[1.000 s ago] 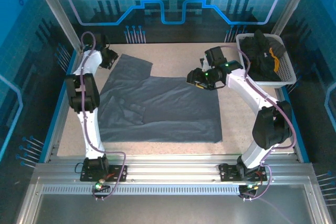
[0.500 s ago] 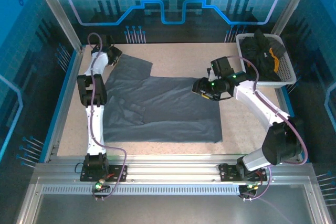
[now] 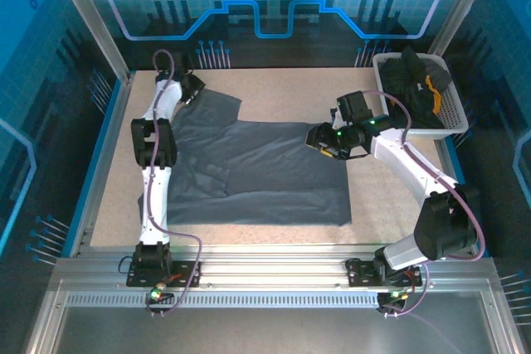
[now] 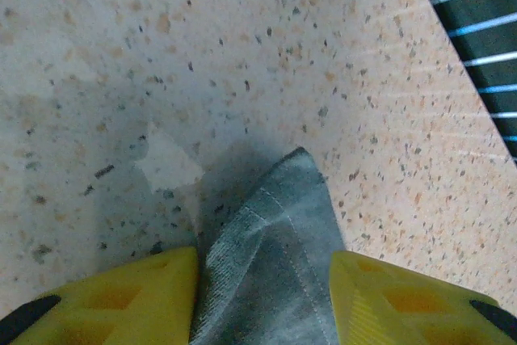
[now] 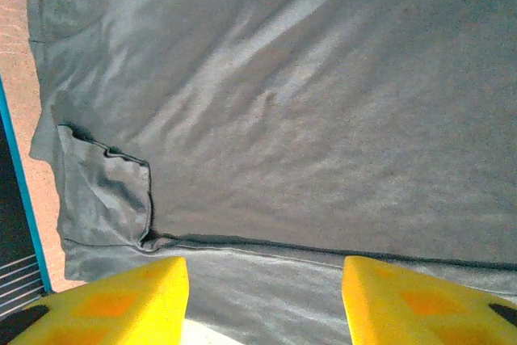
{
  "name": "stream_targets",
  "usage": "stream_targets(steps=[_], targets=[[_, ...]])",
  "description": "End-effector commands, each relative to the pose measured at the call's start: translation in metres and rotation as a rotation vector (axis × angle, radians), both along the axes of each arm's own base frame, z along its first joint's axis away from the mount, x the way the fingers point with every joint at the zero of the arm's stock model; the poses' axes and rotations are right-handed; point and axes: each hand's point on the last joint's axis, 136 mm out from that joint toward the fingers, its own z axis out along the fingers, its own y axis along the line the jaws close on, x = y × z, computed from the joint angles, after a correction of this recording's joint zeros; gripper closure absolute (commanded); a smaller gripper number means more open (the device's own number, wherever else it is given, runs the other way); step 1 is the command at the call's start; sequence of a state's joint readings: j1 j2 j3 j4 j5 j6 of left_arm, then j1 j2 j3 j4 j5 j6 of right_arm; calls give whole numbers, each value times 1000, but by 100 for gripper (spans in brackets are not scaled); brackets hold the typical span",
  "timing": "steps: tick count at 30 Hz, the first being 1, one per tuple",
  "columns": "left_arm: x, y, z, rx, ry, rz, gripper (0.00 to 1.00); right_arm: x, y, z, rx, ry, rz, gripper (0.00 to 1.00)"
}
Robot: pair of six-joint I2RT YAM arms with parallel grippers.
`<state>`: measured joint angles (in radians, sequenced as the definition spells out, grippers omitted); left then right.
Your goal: Fold and stack the t-shirts
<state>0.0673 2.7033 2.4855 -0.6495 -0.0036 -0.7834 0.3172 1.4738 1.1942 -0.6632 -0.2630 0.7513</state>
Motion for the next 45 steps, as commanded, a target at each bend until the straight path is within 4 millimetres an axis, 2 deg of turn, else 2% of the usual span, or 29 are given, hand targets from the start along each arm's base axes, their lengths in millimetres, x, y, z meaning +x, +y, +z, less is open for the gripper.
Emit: stream_targets(steps=[1, 4, 7, 11, 12, 14, 18, 20, 22, 27, 30, 34, 36, 37, 45], targets=[[-46, -36, -38, -54, 229, -103, 54, 2, -5, -6, 13, 10, 2, 46], [-67, -34, -46, -37, 320, -105, 59, 4, -10, -8, 13, 12, -6, 45], [-76, -32, -49, -23, 357, -117, 68, 11, -18, -10, 11, 13, -29, 45], [-72, -25, -40, 4, 338, -119, 97, 30, -33, -14, -33, 12, -69, 46], [-68, -24, -31, 17, 313, -122, 100, 36, -39, -16, -59, 19, -84, 46], [-58, -24, -11, 34, 253, -133, 100, 48, -56, -27, -143, 46, -129, 46], [-43, -28, 46, 57, 115, -161, 100, 78, -92, -49, -288, 104, -228, 50], [-43, -30, 68, 57, 61, -169, 100, 97, -104, -59, -316, 110, -249, 52], [-48, -33, 81, 48, 33, -178, 100, 114, -109, -72, -339, 134, -238, 55], [-71, -39, 93, 30, 9, -210, 100, 146, -110, -105, -397, 185, -180, 59], [-86, -37, 98, 28, 0, -219, 100, 160, -109, -116, -405, 185, -154, 62], [-104, -37, 100, 17, 5, -231, 100, 167, -108, -129, -414, 201, -120, 63], [-111, -39, 99, 9, 9, -239, 100, 168, -109, -128, -421, 193, -105, 63], [-114, -40, 98, 4, 12, -239, 100, 167, -109, -140, -424, 213, -96, 63], [-128, -43, 90, -14, 34, -237, 100, 183, -98, -141, -336, 148, -10, 63]])
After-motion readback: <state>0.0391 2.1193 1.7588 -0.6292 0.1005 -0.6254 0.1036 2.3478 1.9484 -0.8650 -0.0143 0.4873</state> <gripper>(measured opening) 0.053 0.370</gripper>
